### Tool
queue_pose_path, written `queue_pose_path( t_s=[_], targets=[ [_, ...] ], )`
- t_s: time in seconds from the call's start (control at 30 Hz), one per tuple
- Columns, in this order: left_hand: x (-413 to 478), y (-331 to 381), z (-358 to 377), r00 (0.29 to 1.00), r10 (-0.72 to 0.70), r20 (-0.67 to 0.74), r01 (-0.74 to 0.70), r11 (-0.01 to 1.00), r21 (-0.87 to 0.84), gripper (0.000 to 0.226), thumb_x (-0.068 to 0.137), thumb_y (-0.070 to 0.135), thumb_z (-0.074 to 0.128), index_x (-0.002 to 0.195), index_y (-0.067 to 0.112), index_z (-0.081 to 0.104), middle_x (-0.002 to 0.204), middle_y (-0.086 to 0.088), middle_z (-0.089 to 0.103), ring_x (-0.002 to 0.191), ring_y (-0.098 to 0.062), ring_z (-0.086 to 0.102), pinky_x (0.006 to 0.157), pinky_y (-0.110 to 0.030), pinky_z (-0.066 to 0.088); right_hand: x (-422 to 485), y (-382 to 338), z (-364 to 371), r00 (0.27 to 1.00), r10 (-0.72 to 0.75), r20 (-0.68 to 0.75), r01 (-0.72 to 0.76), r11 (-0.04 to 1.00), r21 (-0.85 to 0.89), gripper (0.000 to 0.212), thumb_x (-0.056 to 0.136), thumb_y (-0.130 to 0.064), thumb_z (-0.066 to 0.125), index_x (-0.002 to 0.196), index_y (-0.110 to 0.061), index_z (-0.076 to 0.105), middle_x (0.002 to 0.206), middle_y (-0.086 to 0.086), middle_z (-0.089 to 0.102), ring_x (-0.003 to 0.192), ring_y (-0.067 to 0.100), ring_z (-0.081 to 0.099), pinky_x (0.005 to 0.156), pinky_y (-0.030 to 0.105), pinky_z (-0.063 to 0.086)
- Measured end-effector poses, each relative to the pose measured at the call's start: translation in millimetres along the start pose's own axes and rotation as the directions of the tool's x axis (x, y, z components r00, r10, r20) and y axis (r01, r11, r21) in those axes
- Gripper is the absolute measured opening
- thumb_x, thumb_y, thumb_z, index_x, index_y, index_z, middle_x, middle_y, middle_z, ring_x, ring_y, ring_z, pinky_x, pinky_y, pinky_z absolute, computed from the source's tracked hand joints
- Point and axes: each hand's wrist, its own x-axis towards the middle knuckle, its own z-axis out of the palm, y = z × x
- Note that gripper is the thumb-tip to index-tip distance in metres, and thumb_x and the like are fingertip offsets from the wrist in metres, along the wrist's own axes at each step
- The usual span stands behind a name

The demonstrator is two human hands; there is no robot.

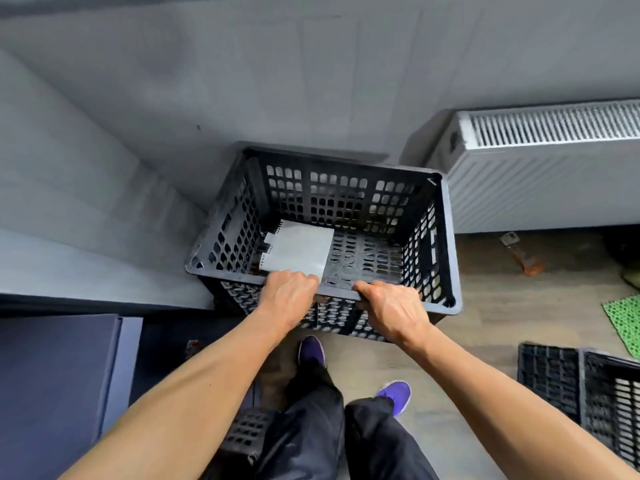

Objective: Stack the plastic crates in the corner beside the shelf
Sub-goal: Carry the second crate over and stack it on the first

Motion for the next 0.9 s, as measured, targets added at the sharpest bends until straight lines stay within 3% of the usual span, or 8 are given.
queue_pose_path(
  t_s=[0.1, 0.23, 0.5, 0.73, 0.9],
  targets=[
    [5, -27, 18, 0.999, -0.034, 0.019, 0.034, 0.999, -0.031, 0.016, 0.096, 0.018, 0.054, 0.11, 0.018, 0.06, 0.099, -0.005, 0.072, 0.092, -0.027, 0.069, 0.065, -0.033, 0.041, 27, -15, 14, 1.0, -0.013, 0.003, 0.013, 1.0, -0.019, 0.011, 0.097, -0.033, 0.046, 0.107, -0.029, 0.05, 0.086, -0.003, 0.062, 0.077, 0.027, 0.067, 0.054, 0.034, 0.044],
    [16, -56, 52, 0.997, -0.07, 0.029, 0.072, 0.994, -0.079, 0.016, 0.094, 0.017, 0.055, 0.11, 0.017, 0.059, 0.1, -0.004, 0.071, 0.094, -0.027, 0.068, 0.064, -0.032, 0.037, 62, -31, 36, 1.0, -0.023, 0.019, 0.024, 0.998, -0.054, 0.022, 0.101, -0.038, 0.036, 0.116, -0.031, 0.05, 0.09, -0.001, 0.061, 0.079, 0.028, 0.067, 0.054, 0.034, 0.038],
    [58, -86, 94, 0.994, -0.104, 0.022, 0.106, 0.984, -0.143, 0.019, 0.096, 0.018, 0.054, 0.114, 0.019, 0.058, 0.105, -0.004, 0.07, 0.098, -0.027, 0.066, 0.066, -0.033, 0.035, 125, -28, 63, 0.998, -0.032, 0.063, 0.038, 0.995, -0.089, 0.018, 0.098, -0.036, 0.046, 0.115, -0.032, 0.052, 0.09, -0.001, 0.061, 0.079, 0.029, 0.068, 0.058, 0.037, 0.047],
    [88, -81, 133, 0.991, -0.132, -0.001, 0.131, 0.981, -0.145, 0.02, 0.096, 0.019, 0.053, 0.116, 0.019, 0.056, 0.103, -0.002, 0.07, 0.095, -0.026, 0.066, 0.062, -0.034, 0.033, 149, -8, 94, 0.997, -0.051, 0.06, 0.06, 0.986, -0.157, 0.022, 0.1, -0.033, 0.041, 0.121, -0.03, 0.05, 0.096, 0.001, 0.062, 0.083, 0.028, 0.067, 0.056, 0.036, 0.041],
    [96, -78, 151, 0.993, -0.105, -0.052, 0.097, 0.985, -0.141, 0.024, 0.095, 0.024, 0.054, 0.119, 0.02, 0.054, 0.104, -0.001, 0.067, 0.096, -0.025, 0.064, 0.062, -0.034, 0.033, 153, 0, 111, 0.998, -0.05, 0.038, 0.055, 0.986, -0.156, 0.022, 0.099, -0.026, 0.045, 0.119, -0.031, 0.05, 0.089, 0.001, 0.06, 0.078, 0.027, 0.066, 0.051, 0.034, 0.039]
  ],
)
